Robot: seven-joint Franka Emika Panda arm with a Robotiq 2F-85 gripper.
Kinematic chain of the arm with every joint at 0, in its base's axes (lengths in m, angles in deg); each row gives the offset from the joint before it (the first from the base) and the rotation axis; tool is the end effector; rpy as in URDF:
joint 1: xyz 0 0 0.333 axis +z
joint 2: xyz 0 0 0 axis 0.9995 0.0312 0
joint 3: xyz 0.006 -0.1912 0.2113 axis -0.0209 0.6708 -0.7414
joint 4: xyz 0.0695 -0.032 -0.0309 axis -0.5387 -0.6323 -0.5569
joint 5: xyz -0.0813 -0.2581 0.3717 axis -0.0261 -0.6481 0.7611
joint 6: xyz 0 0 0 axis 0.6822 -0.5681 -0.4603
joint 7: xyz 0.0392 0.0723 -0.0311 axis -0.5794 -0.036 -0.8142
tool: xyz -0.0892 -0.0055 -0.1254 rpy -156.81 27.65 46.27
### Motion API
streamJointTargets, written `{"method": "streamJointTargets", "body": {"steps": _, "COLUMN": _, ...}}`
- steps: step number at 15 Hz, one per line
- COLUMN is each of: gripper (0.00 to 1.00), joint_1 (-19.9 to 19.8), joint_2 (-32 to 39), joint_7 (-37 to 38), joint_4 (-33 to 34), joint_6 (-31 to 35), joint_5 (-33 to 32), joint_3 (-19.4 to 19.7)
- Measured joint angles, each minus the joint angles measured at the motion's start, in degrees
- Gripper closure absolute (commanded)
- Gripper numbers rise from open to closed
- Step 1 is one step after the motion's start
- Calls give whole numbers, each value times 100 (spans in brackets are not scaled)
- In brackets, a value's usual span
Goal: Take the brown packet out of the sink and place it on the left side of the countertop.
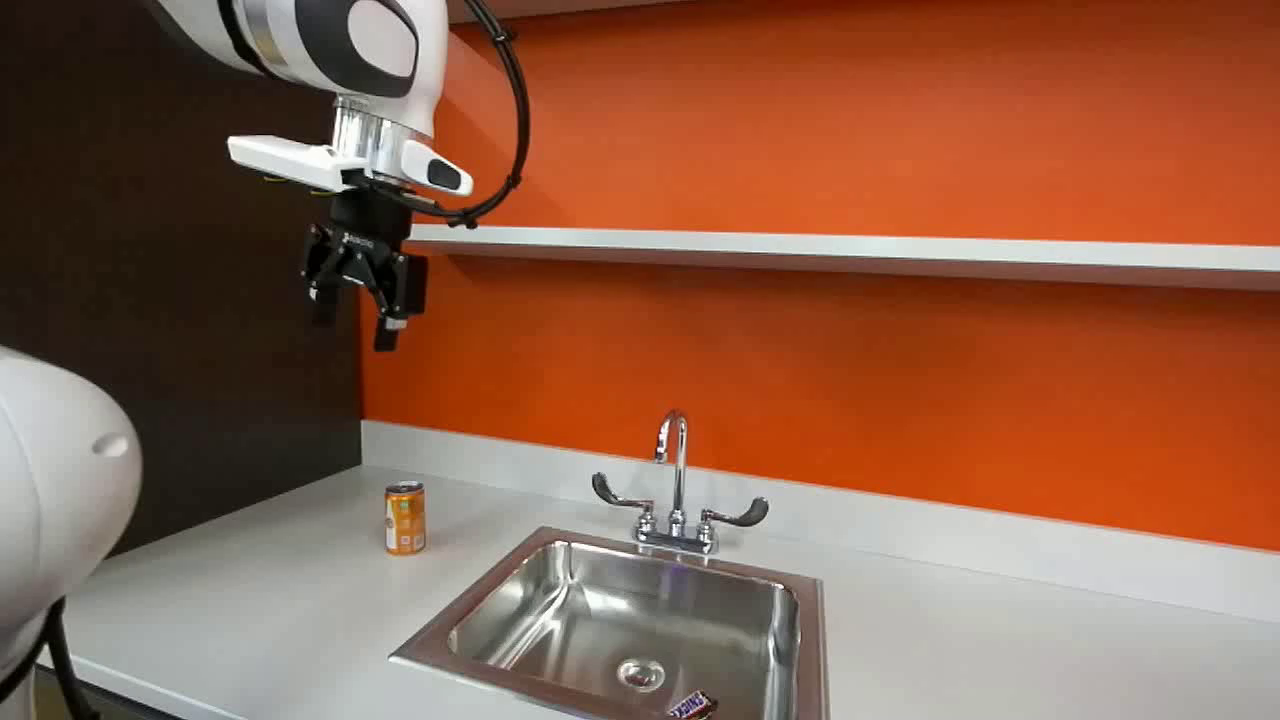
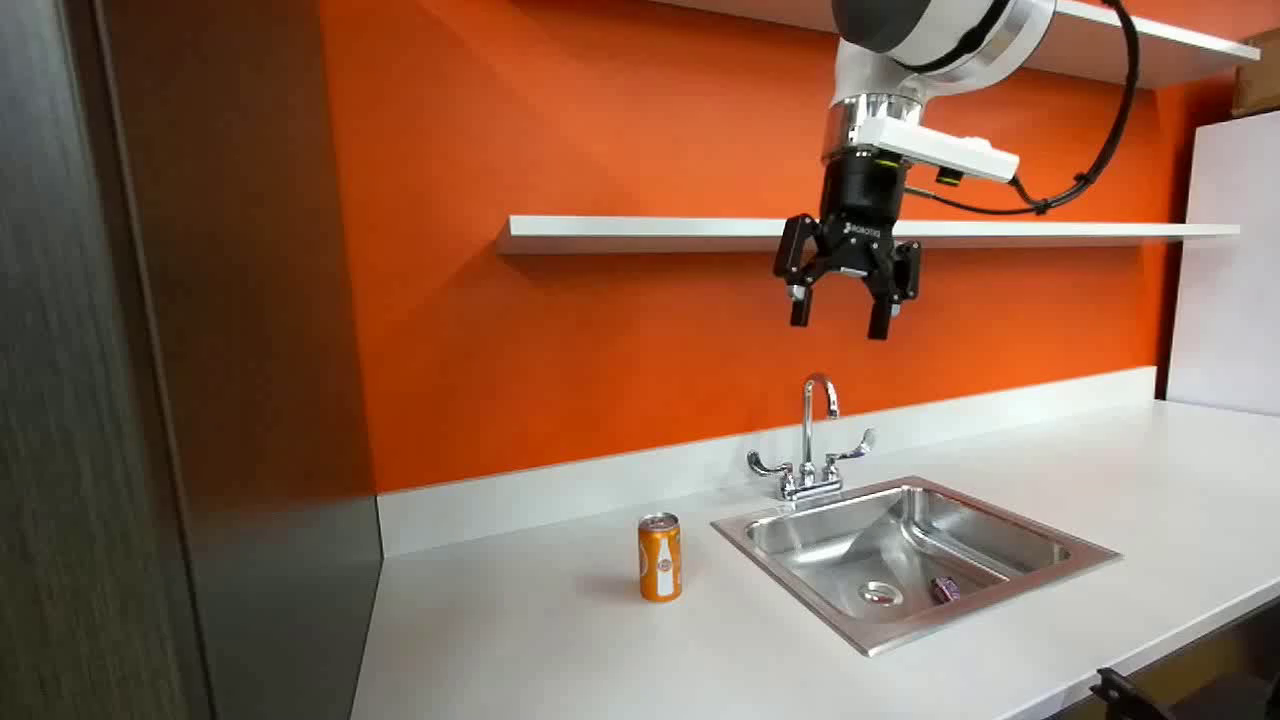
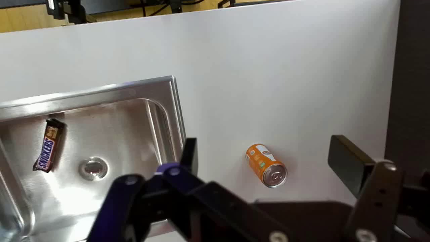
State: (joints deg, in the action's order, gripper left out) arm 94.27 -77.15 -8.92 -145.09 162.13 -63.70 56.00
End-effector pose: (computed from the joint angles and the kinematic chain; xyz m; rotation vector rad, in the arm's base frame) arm 0.4465 0.0730 0.4110 -2.9412 0.1038 0.0127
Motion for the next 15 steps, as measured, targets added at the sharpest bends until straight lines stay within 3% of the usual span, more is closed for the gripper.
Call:
{"method": "streamJointTargets", "body": {"steps": 9, "gripper": 0, "joint_1": -15, "joint_2": 10, "joint_7": 0, "joint_4": -11, "joint_6": 9, "joint_5": 0, "joint_3": 2}}
{"method": "streamJointTargets", "body": {"steps": 15, "gripper": 0, "joint_1": -573, "joint_2": 11, "joint_7": 6, "joint_4": -185, "joint_6": 44, "joint_5": -161, "joint_3": 130}}
